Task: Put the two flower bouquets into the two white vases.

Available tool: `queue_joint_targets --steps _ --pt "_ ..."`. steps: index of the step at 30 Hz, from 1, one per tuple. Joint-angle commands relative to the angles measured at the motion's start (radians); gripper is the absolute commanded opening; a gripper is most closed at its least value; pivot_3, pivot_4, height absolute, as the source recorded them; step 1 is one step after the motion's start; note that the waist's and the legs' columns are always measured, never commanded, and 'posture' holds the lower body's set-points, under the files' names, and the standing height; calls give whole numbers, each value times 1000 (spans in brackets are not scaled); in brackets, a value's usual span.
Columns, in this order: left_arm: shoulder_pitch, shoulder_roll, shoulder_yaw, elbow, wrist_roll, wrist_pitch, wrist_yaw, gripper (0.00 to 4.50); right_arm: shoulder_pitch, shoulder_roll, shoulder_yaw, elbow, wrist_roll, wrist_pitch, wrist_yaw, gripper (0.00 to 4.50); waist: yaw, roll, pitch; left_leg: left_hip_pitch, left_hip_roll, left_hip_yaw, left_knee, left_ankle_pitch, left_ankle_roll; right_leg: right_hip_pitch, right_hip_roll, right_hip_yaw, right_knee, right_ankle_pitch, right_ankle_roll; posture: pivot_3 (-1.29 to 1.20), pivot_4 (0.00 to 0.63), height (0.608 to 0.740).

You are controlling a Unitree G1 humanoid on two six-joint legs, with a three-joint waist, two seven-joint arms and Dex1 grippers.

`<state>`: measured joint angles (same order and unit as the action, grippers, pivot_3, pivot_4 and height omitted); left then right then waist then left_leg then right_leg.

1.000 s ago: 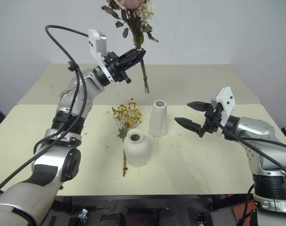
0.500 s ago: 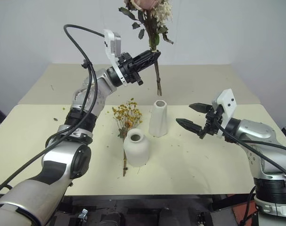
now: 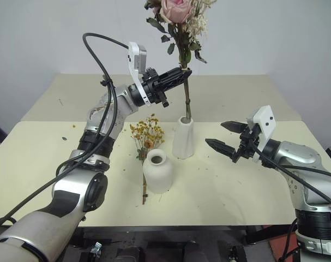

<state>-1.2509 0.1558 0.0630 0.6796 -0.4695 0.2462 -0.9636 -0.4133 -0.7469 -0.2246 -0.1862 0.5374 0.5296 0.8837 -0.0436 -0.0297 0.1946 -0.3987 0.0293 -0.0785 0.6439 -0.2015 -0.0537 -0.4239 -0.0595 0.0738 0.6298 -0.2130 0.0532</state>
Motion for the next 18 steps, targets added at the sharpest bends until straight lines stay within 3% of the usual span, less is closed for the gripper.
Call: queue_joint_targets --steps 1,18 --pt "-5 6 -1 -38 13 4 -13 101 -15 -5 -31 -24 20 -17 -5 4500 0 0 0 0 0 0 0 0 0 0 0 0 0 0 0 0 150 740" --pt "-12 44 7 -67 1 40 -66 101 -13 -16 -44 -24 27 -20 6 4500 -1 0 0 0 0 0 0 0 0 0 0 0 0 0 0 0 150 740"
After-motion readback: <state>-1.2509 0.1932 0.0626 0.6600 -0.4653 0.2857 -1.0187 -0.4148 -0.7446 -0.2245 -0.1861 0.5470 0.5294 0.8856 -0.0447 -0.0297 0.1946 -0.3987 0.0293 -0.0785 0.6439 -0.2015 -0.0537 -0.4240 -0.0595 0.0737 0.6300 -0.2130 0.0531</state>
